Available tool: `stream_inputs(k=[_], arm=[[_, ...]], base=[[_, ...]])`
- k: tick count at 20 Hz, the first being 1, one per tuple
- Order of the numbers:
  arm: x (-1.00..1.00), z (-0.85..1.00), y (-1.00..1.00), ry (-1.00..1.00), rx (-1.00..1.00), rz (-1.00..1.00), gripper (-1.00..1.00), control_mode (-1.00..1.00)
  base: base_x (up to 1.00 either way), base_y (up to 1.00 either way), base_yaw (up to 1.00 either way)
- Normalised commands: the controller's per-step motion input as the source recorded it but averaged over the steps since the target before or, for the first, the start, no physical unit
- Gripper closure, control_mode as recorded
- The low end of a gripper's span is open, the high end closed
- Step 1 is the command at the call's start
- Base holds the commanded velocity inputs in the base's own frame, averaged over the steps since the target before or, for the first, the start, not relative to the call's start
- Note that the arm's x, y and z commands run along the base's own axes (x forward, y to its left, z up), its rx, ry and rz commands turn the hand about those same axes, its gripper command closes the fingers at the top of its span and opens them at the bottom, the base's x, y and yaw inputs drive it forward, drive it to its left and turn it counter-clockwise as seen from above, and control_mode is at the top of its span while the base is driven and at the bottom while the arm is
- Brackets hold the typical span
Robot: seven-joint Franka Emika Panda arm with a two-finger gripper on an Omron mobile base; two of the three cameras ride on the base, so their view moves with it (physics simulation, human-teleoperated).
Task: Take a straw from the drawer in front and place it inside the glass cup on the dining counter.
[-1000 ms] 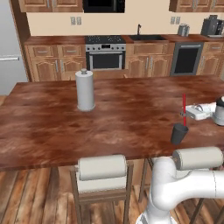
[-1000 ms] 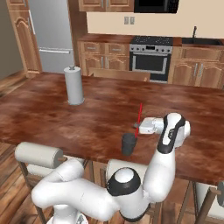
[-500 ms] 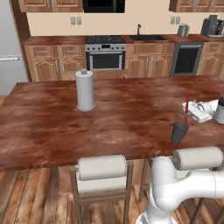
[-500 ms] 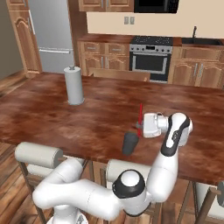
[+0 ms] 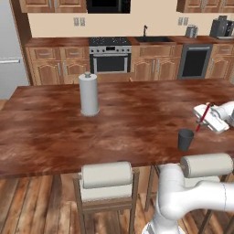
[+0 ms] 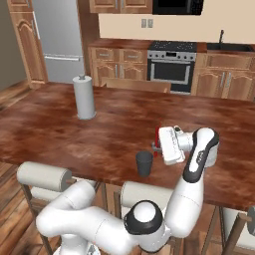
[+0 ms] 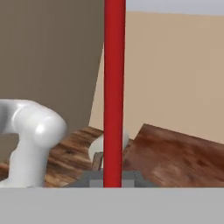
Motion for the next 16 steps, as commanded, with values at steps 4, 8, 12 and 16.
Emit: stream_inputs(k=[4,8,12,16], arm=[[-0.11,0.01,0.34,-0.03,0.00,0.06,1.00,-1.00],[0.01,0.00,0.09,0.00,0.03,0.05,1.00,-1.00],[0.19,0.00,-0.03,0.03,0.10,0.06,1.00,-1.00],[0.33,0.00,0.00,0.11,0.11,0.04,1.00,-1.00]], base=[[0.00,0.00,0.00],[0.00,0.00,0.00],[0.00,0.00,0.00],[0.00,0.00,0.00]])
